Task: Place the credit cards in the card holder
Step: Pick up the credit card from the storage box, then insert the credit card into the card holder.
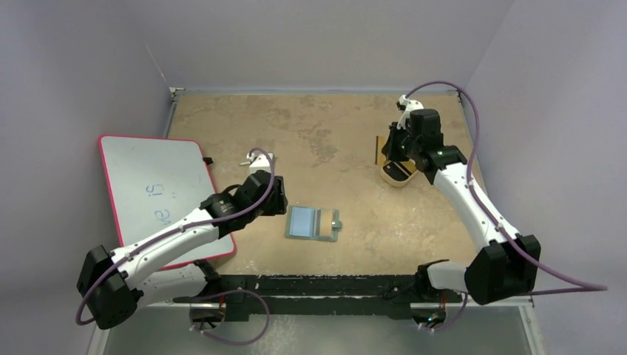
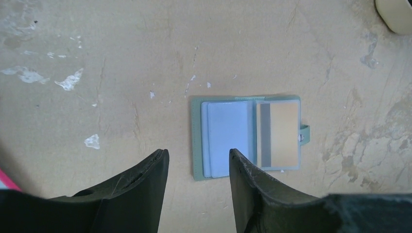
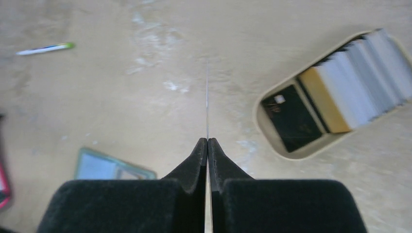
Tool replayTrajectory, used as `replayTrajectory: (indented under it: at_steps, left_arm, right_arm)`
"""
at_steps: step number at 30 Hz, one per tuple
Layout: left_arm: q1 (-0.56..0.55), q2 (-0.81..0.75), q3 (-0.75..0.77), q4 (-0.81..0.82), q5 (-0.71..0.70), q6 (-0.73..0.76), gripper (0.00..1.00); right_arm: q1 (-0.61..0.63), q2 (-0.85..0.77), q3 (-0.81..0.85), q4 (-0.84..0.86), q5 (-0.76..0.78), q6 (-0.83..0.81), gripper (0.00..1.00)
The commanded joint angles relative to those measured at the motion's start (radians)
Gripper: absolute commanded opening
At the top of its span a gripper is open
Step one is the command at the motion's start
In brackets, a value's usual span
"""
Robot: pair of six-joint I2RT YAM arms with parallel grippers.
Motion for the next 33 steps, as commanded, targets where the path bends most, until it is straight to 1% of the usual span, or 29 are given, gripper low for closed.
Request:
replayTrajectory:
  at_steps: [1, 4, 5, 8, 11, 13, 18, 25, 28, 33]
  left_arm:
    - [-0.002, 0.042, -0.033, 0.126, 0.059, -0.057, 0.46]
    - [0.000, 0.077, -0.063, 0.163, 0.076, -0.077, 0.41]
    - [0.000, 0.084, -0.074, 0.179, 0.081, -0.084, 0.38]
    - [0.008, 0.111, -0.115, 0.228, 0.108, -0.105, 0.34]
    - [0.010, 0.145, -0.147, 0.271, 0.123, -0.123, 0.33]
    - [0.010, 0.169, -0.164, 0.298, 0.138, -0.130, 0.32]
    - [0.010, 0.199, -0.200, 0.358, 0.180, -0.148, 0.27]
    - [0.010, 0.226, -0.205, 0.351, 0.199, -0.150, 0.19]
    - [0.010, 0.227, -0.198, 0.338, 0.203, -0.145, 0.14]
    - [0.010, 0.242, -0.183, 0.317, 0.202, -0.137, 0.10]
  right_arm:
    - [0.015, -0.083, -0.128, 0.201, -0.278, 0.143, 0.00]
    - [0.034, -0.134, -0.256, 0.324, -0.373, 0.262, 0.00]
    - [0.045, -0.154, -0.297, 0.363, -0.390, 0.299, 0.00]
    - [0.114, -0.166, -0.401, 0.478, -0.403, 0.401, 0.00]
    - [0.229, -0.127, -0.450, 0.570, -0.391, 0.476, 0.00]
    - [0.279, -0.090, -0.477, 0.627, -0.386, 0.521, 0.00]
    - [0.344, -0.011, -0.532, 0.755, -0.372, 0.593, 0.00]
    - [0.381, 0.084, -0.548, 0.783, -0.336, 0.616, 0.00]
    - [0.396, 0.118, -0.563, 0.803, -0.333, 0.633, 0.00]
    - [0.405, 0.144, -0.590, 0.812, -0.323, 0.651, 0.00]
